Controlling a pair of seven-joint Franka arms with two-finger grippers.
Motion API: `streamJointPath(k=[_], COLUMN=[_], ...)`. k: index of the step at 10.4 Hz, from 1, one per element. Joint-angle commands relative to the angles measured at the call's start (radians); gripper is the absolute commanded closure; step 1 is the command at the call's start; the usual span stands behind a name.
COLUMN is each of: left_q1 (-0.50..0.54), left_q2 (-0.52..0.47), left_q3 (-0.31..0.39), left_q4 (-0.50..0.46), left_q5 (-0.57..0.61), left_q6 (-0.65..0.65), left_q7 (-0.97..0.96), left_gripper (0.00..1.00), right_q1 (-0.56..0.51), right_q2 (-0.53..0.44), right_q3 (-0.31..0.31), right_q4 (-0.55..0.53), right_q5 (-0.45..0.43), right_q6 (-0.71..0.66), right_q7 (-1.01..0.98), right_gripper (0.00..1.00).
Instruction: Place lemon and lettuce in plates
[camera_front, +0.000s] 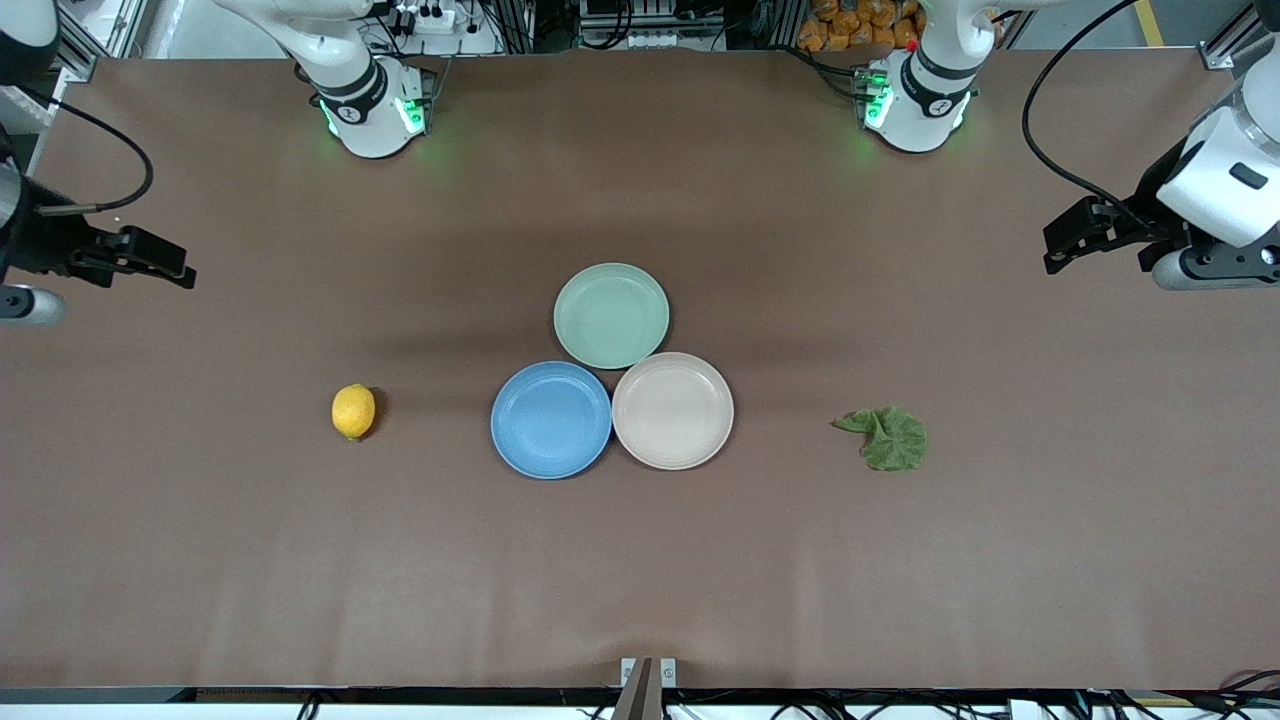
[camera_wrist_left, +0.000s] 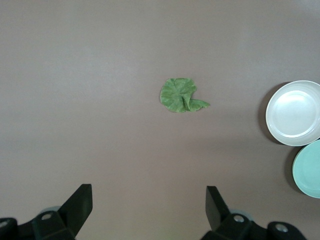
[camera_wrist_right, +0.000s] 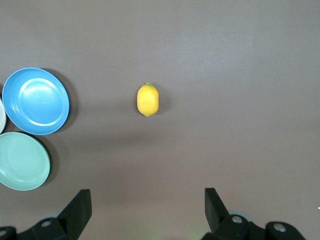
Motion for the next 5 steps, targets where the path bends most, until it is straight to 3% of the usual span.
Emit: streamJointPath(k=[1, 5], left_q1=[0.010, 0.006], left_q2=[-0.021, 0.032], left_q3=[0.000, -0.002], left_q4=[-0.010, -0.017], left_q5=[-0.009, -0.017], left_q6=[-0.010, -0.006], left_q7=[0.032, 0.030], left_gripper=[0.00, 0.00], right_q1=[-0.018, -0.010], right_q2=[-0.007, -0.004], right_q3=[0.010, 0.012], right_q4=[0.007, -0.042], right_q5=[0.023, 0.026], right_q6=[0.000, 0.084], right_q7=[-0.002, 0.014], right_gripper=[0.00, 0.00])
